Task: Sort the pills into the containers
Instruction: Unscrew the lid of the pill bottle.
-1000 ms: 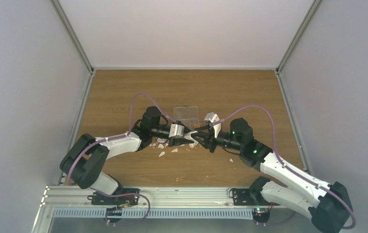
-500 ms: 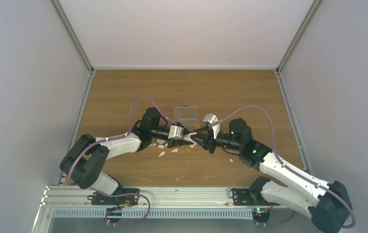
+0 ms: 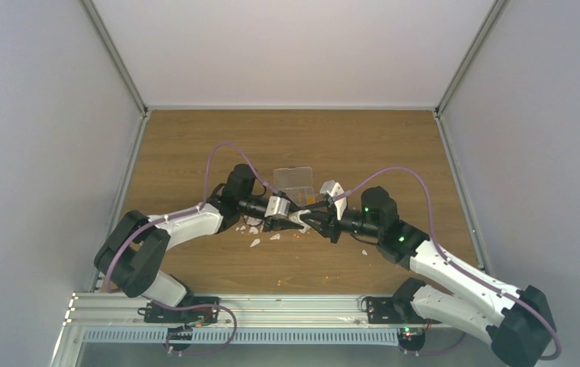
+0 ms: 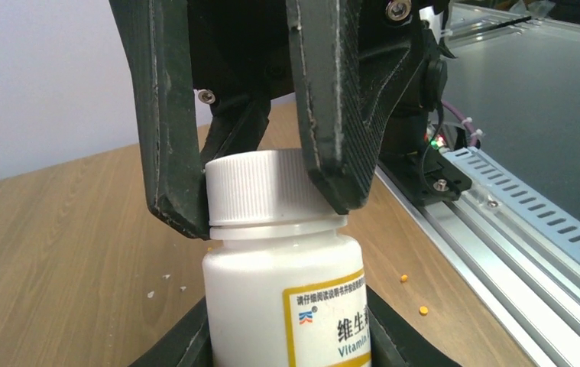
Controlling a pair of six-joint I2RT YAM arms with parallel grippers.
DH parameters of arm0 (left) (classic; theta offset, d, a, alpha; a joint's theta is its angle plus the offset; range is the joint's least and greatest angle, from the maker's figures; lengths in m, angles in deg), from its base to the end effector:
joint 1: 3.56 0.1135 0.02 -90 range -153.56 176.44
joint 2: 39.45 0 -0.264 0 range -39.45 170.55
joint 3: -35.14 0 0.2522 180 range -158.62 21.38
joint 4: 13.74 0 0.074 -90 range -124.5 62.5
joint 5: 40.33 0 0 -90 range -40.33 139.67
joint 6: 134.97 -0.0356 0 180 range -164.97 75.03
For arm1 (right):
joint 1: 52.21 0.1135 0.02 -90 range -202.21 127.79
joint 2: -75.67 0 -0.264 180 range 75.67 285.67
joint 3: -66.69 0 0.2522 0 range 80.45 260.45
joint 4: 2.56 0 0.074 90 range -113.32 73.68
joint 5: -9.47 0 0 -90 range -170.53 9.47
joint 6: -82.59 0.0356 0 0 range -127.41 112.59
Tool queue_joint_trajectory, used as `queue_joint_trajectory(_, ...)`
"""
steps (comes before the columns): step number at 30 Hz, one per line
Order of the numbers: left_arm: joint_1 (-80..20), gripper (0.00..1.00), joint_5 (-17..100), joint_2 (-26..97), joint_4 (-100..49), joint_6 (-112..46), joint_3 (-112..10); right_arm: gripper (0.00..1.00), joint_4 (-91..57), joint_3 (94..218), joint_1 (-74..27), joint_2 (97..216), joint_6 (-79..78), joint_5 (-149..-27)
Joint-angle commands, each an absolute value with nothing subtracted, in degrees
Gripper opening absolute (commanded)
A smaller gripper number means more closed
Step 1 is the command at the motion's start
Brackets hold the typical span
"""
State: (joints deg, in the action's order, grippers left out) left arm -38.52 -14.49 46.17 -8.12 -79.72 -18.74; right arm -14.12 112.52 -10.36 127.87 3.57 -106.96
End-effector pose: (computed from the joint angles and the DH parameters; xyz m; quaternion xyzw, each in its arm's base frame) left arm 0.2232 -0.1951 0.2046 0.6415 0.4295 -0.4515 0.4474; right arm 0.1455 0.1516 0.2615 -0.3392 0.7231 0.4203 0.4307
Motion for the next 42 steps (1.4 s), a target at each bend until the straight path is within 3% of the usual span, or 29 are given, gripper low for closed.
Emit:
queue_joint_trajectory(1,-38.6,0.00,-21.0,45.3,-17.8,-86.1,-24.1,0.51,-10.0,112.8,-9.9,127.8,-1.8,-110.1)
queue_joint_trajectory(6,-34.2,0.00,-36.7,47.2,-47.3,-109.9,-33.0,0.59,-6.7,112.1,-9.8,127.3,-7.8,-113.6)
queue_joint_trajectory(12,-24.3,0.00,-50.8,57.9,-104.4,-166.2,-44.7,0.63,-4.5,112.7,-7.2,128.8,-13.5,-115.9)
queue_joint_trajectory(16,-23.2,0.00,-53.3,60.5,-105.2,-168.2,-45.8,0.64,-5.7,115.3,-6.2,131.8,-14.0,-115.1)
queue_joint_trajectory(20,-22.1,0.00,-54.7,60.0,-105.2,-168.3,-45.6,0.97,-4.6,116.0,-6.0,132.3,-11.9,-112.1)
queue_joint_trajectory(21,-21.6,0.00,-54.7,60.1,-105.2,-168.0,-45.8,0.99,-3.9,115.9,-6.0,131.6,-11.3,-111.1)
queue_joint_trajectory(28,-18.4,0.00,-57.7,61.3,-105.2,-169.7,-45.2,1.00,-0.1,117.3,-6.2,126.4,5.8,-89.2)
queue_joint_trajectory(33,-18.1,0.01,-57.8,62.4,-104.9,-172.1,-45.1,1.00,-2.5,122.8,-10.8,134.0,16.7,-99.1)
queue_joint_trajectory(38,-17.8,0.02,-57.7,64.7,-105.0,-169.3,-47.6,1.00,4.0,124.6,-20.0,145.5,32.2,-120.7)
queue_joint_trajectory(42,-16.9,0.02,-57.7,66.5,-105.0,-167.6,-48.9,1.00,-4.3,130.8,-16.8,149.9,29.0,-120.8)
